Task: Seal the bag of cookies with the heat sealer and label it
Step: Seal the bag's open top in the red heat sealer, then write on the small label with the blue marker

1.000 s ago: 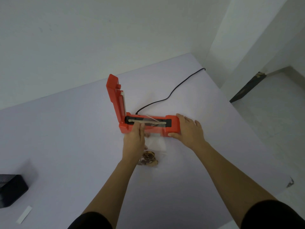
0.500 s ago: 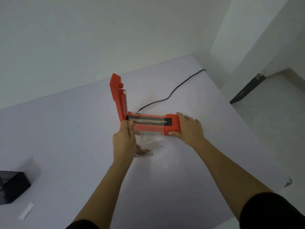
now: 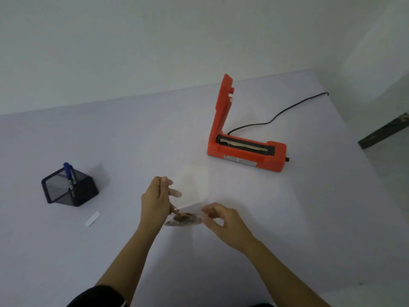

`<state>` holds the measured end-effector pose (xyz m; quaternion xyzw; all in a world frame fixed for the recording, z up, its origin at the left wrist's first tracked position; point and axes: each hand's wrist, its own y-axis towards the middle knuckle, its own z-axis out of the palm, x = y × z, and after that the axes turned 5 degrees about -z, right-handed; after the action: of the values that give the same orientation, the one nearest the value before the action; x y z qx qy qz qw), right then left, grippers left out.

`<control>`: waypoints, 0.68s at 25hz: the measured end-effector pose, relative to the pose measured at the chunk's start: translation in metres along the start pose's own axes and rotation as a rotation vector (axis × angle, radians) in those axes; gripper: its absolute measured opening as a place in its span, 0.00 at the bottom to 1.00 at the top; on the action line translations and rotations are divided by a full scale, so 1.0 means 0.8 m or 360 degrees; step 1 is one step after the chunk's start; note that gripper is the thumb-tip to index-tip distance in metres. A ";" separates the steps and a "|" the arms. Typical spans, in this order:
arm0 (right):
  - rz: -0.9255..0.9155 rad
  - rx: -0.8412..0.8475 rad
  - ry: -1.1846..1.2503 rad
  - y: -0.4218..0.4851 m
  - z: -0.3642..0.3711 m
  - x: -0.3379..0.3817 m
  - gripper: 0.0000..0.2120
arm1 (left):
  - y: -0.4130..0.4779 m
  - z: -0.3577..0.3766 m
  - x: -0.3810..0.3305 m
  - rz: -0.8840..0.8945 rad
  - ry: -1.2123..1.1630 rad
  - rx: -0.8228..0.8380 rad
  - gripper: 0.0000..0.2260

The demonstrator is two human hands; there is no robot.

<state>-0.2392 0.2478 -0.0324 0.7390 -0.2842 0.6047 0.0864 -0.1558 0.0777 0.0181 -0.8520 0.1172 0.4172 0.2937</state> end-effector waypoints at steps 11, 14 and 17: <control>0.0356 -0.0090 -0.0247 -0.025 0.120 -0.032 0.05 | 0.024 -0.036 0.137 -0.0204 0.0207 -0.0118 0.12; 0.0362 -0.0219 -0.0495 -0.022 0.122 -0.029 0.06 | 0.037 -0.033 0.138 -0.0083 0.0480 -0.0166 0.12; 0.0382 -0.0196 -0.0735 -0.021 0.121 -0.017 0.09 | 0.037 -0.034 0.137 0.0009 0.0656 -0.0141 0.12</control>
<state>-0.1500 0.2204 -0.0663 0.8118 -0.4182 0.4074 -0.0084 -0.0832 0.0428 -0.0660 -0.9311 0.1587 0.2396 0.2246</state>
